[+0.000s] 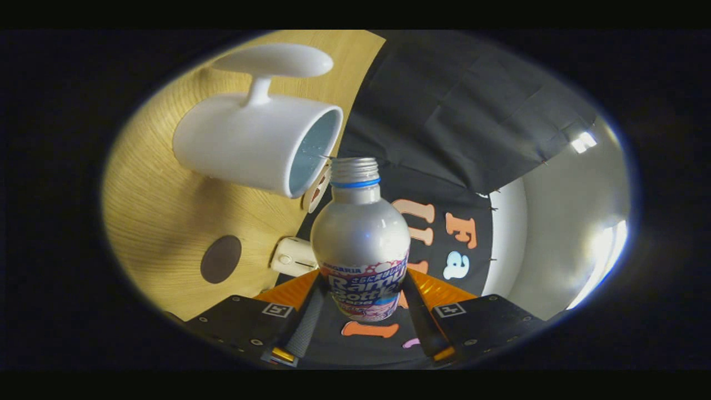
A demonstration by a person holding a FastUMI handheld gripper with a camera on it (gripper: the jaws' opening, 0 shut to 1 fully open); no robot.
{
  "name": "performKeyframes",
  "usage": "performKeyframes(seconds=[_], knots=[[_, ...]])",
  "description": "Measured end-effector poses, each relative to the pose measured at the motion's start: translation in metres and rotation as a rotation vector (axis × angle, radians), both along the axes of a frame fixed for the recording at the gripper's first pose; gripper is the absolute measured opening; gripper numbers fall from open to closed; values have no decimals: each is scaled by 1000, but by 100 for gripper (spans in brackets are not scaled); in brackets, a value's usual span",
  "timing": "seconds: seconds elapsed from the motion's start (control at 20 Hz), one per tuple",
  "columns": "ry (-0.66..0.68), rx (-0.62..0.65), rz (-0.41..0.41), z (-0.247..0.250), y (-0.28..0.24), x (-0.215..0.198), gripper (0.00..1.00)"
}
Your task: Take the bottle from table, then pour the juice into the cup, finally place the bottle on the coaster
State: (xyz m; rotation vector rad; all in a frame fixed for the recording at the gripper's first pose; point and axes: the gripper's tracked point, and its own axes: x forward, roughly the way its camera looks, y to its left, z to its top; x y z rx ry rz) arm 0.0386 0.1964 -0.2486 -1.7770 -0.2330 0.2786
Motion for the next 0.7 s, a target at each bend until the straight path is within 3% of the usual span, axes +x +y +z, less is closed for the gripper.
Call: performKeyframes(seconds=[0.25, 0.45, 0.7], knots=[[128, 287, -90, 0, -7, 11, 77], [241, 617, -176, -1, -14, 24, 77], [336, 844, -262, -13, -31, 34, 77]])
